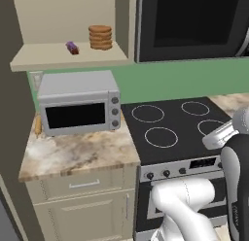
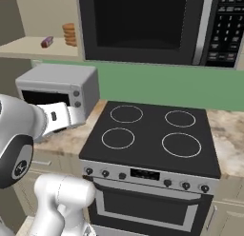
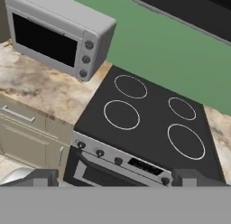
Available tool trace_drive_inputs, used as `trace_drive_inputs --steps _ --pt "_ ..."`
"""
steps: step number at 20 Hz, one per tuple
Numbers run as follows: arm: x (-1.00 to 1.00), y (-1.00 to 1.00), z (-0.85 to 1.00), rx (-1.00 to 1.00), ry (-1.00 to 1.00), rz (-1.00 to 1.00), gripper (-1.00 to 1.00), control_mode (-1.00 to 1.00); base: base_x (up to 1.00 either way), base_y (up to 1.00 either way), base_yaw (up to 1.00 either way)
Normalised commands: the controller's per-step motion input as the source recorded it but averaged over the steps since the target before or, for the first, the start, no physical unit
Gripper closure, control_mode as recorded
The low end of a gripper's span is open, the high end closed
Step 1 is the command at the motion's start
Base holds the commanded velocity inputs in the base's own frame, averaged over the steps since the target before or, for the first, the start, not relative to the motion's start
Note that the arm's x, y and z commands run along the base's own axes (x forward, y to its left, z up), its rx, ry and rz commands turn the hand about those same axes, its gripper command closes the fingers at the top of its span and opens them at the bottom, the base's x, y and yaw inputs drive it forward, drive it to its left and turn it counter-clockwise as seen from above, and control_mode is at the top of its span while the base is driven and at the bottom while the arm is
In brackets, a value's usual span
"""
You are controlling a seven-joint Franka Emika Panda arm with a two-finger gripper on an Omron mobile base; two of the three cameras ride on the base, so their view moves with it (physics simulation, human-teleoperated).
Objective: Pick the bar and boxed food from the counter and place them in the cabinets closest to them.
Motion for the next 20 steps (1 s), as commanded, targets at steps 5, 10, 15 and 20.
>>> trace_drive_inputs --steps 5,10,15,20 --pt "0.00 0.00 0.00 0.00 0.00 0.00 -1.00 1.00 -0.07 -0.49 0.00" --pt "0.00 0.00 0.00 0.00 0.00 0.00 -1.00 1.00 -0.05 -0.47 0.00" --pt "0.00 0.00 0.00 0.00 0.00 0.00 -1.00 1.00 -0.03 -0.47 -0.01" --pt "0.00 0.00 0.00 0.00 0.00 0.00 -1.00 1.00 -0.02 -0.46 -0.01"
